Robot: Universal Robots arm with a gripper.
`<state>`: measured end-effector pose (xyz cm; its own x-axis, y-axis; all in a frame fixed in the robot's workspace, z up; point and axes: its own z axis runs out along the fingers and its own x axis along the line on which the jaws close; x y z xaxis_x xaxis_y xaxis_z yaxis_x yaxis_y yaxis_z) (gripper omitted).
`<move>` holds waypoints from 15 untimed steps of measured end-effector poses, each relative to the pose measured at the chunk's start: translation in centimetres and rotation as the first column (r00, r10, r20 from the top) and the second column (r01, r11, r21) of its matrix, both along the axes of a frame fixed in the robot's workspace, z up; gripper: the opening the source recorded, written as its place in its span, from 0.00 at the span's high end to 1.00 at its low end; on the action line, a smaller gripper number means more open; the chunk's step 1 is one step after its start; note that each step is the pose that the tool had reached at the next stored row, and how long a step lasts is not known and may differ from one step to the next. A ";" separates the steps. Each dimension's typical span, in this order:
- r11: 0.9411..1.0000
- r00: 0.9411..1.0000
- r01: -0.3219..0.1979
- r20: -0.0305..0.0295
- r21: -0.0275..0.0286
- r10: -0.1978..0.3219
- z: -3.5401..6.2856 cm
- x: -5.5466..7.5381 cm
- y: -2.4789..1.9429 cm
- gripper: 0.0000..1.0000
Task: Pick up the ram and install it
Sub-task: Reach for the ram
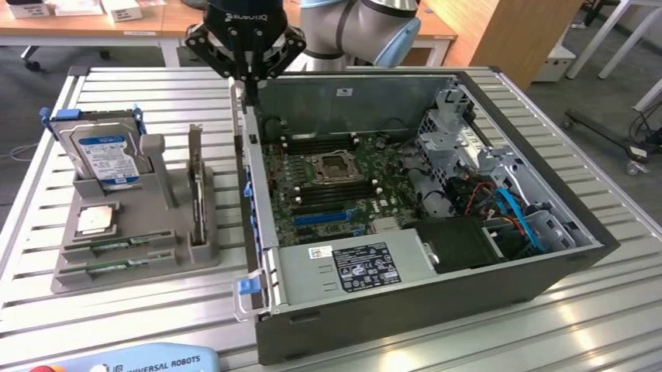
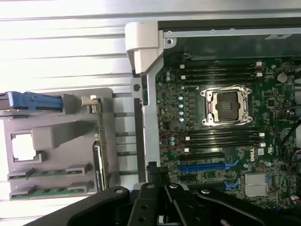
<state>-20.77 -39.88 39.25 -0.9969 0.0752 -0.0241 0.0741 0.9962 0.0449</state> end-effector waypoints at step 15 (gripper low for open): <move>1.000 1.000 0.000 0.000 0.000 0.000 -0.30 -4.6 0.00 0.90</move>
<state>-25.36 -39.88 38.96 -0.9969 0.0753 -0.0240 0.0741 0.9962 0.0448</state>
